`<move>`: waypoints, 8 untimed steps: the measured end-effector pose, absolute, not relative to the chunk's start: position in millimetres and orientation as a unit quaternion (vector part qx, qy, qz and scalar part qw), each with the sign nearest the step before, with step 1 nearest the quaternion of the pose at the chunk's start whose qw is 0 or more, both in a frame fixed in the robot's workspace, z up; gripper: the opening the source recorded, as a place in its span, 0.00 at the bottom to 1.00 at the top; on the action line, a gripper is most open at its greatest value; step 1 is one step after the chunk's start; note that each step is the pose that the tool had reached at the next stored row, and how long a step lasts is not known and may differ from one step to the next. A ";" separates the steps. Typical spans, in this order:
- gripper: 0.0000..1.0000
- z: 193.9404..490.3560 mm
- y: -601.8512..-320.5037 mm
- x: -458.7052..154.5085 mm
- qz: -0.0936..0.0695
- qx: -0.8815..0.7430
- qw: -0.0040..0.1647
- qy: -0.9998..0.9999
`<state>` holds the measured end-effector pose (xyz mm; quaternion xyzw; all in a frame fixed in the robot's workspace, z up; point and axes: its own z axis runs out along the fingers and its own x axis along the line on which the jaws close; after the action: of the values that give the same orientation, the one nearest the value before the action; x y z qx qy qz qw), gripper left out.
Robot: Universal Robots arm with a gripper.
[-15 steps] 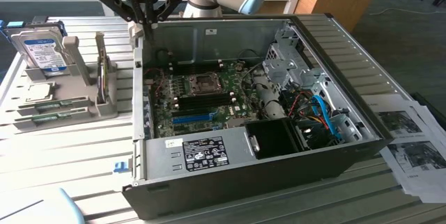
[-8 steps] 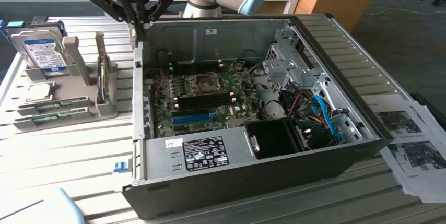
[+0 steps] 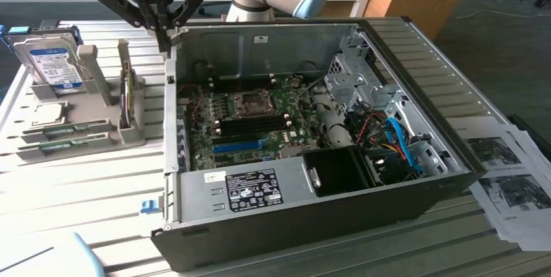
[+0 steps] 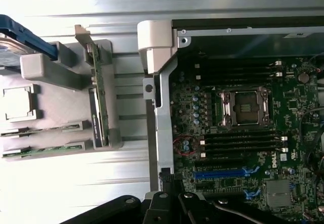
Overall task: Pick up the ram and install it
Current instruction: 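Reach for the ram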
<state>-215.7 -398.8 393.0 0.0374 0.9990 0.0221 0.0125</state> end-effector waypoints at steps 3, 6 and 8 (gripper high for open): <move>0.09 393.0 -398.9 -221.0 0.022 0.037 0.012 0.999; 0.09 393.0 -398.9 -226.3 0.022 0.037 0.012 0.999; 0.09 392.9 -398.9 -230.2 0.022 0.037 0.012 0.999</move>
<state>-230.2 -398.9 392.9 0.0374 0.9990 0.0221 0.0125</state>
